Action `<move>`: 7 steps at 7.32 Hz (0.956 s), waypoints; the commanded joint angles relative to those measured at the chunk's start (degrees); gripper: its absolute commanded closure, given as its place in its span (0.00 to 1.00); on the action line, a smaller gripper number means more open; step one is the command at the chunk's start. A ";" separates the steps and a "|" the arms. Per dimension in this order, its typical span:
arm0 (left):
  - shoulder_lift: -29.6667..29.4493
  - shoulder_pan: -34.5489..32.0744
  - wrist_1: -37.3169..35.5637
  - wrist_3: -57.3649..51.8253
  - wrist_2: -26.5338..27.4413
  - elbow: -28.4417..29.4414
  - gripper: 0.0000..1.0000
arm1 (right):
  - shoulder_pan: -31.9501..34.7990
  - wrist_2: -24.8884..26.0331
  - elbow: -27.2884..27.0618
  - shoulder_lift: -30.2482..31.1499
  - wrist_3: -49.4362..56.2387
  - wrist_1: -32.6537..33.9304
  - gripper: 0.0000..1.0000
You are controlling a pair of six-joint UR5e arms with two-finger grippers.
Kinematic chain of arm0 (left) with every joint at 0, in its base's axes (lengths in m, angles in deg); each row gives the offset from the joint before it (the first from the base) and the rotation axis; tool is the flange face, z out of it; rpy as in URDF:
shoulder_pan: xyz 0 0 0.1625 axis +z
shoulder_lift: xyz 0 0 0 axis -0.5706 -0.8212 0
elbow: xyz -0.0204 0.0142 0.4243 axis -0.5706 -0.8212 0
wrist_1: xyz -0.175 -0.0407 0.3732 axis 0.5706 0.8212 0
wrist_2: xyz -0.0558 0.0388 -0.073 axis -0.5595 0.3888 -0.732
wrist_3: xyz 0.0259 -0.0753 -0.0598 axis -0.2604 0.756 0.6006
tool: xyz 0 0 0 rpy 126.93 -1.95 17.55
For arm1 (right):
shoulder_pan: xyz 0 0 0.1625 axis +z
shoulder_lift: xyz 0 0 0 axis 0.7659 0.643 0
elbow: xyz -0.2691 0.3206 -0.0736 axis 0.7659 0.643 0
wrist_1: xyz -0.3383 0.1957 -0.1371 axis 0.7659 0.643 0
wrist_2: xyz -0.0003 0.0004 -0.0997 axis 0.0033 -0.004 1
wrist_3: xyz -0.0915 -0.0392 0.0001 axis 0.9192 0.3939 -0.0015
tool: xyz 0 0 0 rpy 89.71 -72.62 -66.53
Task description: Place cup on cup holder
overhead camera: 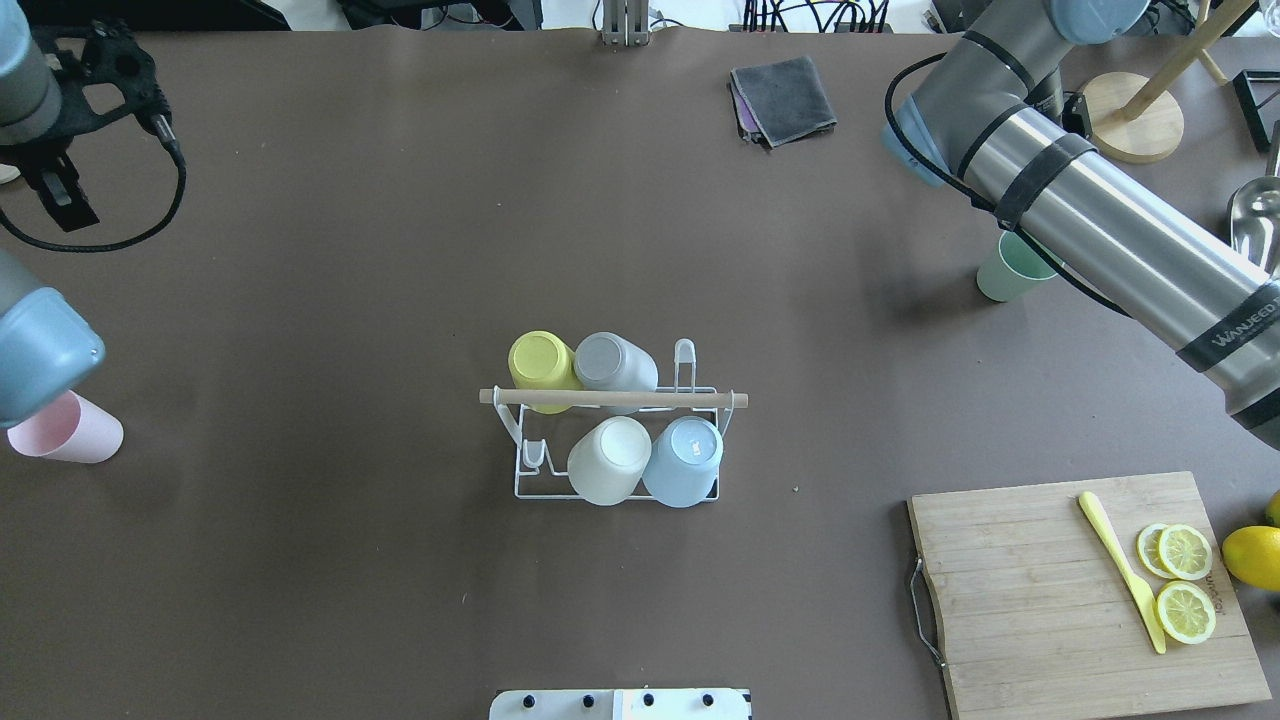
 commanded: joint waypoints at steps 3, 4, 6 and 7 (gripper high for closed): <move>-1.72 13.64 -13.63 0.19 14.51 3.82 0.01 | -2.78 6.26 2.49 -2.96 5.04 1.27 0.01; -1.54 14.88 -16.36 0.02 14.97 4.08 0.01 | -3.04 6.17 3.46 -4.19 5.04 1.27 0.01; -0.41 16.55 -17.88 -8.71 17.06 4.96 0.02 | -5.06 8.27 4.26 -4.64 6.00 1.27 0.01; 0.04 17.26 -17.88 -16.25 17.34 6.53 0.02 | -5.85 9.24 5.39 -4.64 7.92 1.18 0.01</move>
